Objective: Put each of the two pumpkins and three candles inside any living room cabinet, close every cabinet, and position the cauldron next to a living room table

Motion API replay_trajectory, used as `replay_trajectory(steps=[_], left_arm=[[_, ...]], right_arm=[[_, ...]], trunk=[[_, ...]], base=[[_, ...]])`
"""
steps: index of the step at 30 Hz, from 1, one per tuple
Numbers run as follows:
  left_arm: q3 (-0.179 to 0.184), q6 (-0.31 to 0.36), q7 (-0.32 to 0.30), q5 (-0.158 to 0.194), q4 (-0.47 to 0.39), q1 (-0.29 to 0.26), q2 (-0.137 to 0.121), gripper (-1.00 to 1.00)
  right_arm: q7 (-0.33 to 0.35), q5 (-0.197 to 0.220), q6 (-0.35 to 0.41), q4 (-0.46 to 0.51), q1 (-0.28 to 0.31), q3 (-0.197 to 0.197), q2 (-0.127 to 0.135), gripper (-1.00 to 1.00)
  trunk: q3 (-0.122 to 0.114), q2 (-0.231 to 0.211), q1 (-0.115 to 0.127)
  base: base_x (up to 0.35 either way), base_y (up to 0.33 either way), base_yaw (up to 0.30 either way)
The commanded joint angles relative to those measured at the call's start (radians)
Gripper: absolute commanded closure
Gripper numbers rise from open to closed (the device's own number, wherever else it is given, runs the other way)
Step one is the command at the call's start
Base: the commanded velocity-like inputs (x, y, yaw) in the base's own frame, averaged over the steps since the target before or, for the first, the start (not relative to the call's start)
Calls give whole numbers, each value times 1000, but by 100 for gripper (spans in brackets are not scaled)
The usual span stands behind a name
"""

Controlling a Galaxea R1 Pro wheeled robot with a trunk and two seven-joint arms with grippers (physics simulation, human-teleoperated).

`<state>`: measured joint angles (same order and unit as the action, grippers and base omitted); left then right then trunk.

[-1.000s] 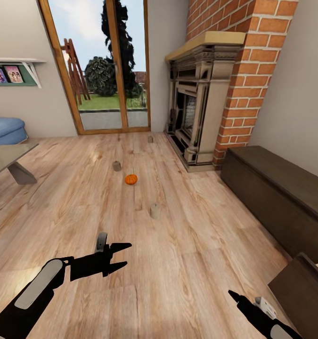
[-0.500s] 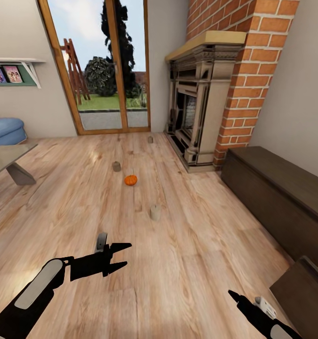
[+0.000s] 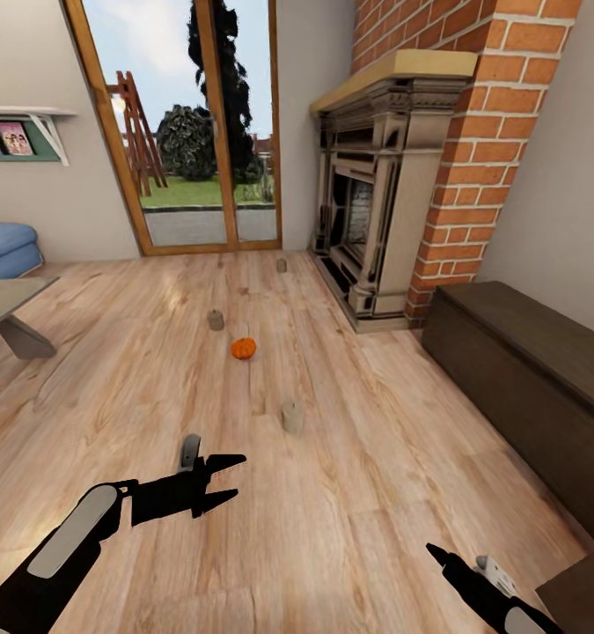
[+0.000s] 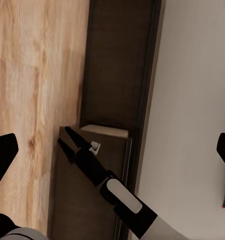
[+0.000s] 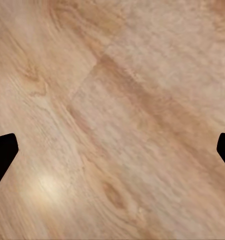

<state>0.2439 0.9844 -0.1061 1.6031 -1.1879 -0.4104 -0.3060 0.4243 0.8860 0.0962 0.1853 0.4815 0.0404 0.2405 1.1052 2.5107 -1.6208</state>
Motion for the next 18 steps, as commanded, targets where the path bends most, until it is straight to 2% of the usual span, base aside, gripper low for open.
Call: replay_trajectory(steps=[1, 14, 18], left_arm=[[2, 0, -10, -9, 1, -1, -1, -100], [1, 0, -10, -8, 1, -1, -1, -100], [0, 0, -10, -8, 1, -1, -1, -100]], right_arm=[[2, 10, 5, 0, 0, 4, 1, -100], [1, 11, 4, 0, 0, 4, 0, -100], [0, 11, 3, 0, 0, 4, 0, -100]], trunk=[[1, 0, 0], [-2, 0, 0], [-6, 0, 0]], base=[[327, 85, 0], [324, 56, -2], [310, 2, 131]])
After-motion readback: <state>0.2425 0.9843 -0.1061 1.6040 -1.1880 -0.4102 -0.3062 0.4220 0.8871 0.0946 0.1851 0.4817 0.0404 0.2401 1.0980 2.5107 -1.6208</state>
